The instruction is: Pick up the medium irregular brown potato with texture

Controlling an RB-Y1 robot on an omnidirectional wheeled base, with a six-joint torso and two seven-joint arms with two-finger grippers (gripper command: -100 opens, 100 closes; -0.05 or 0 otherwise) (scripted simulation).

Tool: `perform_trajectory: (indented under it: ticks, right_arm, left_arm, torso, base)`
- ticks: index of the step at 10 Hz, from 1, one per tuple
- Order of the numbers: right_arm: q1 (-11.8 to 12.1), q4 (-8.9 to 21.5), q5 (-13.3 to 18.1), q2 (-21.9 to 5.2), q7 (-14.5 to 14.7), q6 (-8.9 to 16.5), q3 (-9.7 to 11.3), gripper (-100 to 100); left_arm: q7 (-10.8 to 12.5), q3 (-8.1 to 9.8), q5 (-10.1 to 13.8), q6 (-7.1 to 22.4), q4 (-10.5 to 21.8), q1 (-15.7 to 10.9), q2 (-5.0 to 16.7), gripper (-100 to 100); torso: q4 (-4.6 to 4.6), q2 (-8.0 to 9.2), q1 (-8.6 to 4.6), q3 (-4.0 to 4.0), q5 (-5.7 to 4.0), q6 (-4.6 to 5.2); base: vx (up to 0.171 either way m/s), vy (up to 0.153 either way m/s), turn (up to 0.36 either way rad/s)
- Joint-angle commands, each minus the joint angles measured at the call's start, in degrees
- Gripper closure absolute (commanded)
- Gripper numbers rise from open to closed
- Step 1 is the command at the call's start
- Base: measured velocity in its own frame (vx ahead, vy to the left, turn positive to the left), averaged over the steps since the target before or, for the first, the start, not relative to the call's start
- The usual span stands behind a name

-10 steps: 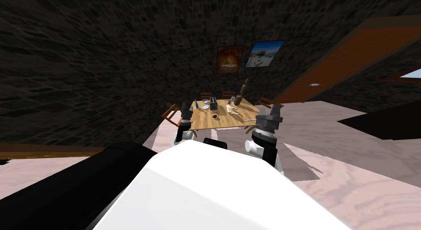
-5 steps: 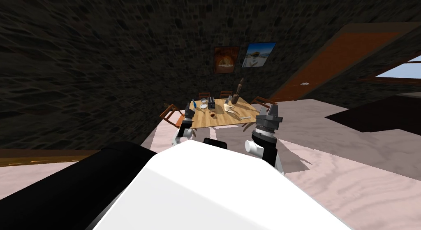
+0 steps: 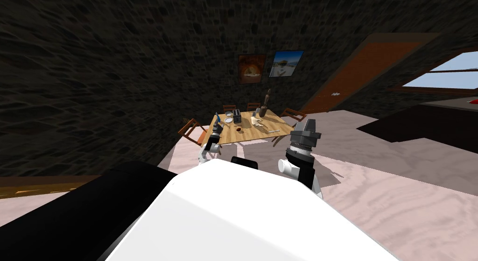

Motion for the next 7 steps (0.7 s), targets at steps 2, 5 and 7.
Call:
perform_trajectory:
  ticks: [2,5,7]
  right_arm:
    - [0.00,0.00,0.00,0.00,0.00,0.00,0.00,0]
    - [0.00,0.00,0.00,0.00,0.00,0.00,0.00,0]
    - [0.00,0.00,0.00,0.00,0.00,0.00,0.00,0]
  left_arm:
    - [1.43,0.69,0.18,3.26,3.08,-2.21,0.58,-100]
    - [3.24,1.75,0.39,7.58,7.35,-5.34,1.00,-100]
    - [4.15,2.38,0.51,9.76,9.58,-6.94,1.16,-100]
  torso:
    - [0.00,-0.01,-0.07,-0.01,-0.01,0.00]
    - [-0.01,-0.04,0.03,-0.02,0.00,-0.02]
    - [-0.01,-0.03,-0.04,-0.02,-0.01,-0.01]
  base:
    - [-0.032,-0.064,-0.082]
    - [-0.028,-0.049,-0.067]
    - [-0.030,-0.061,-0.080]
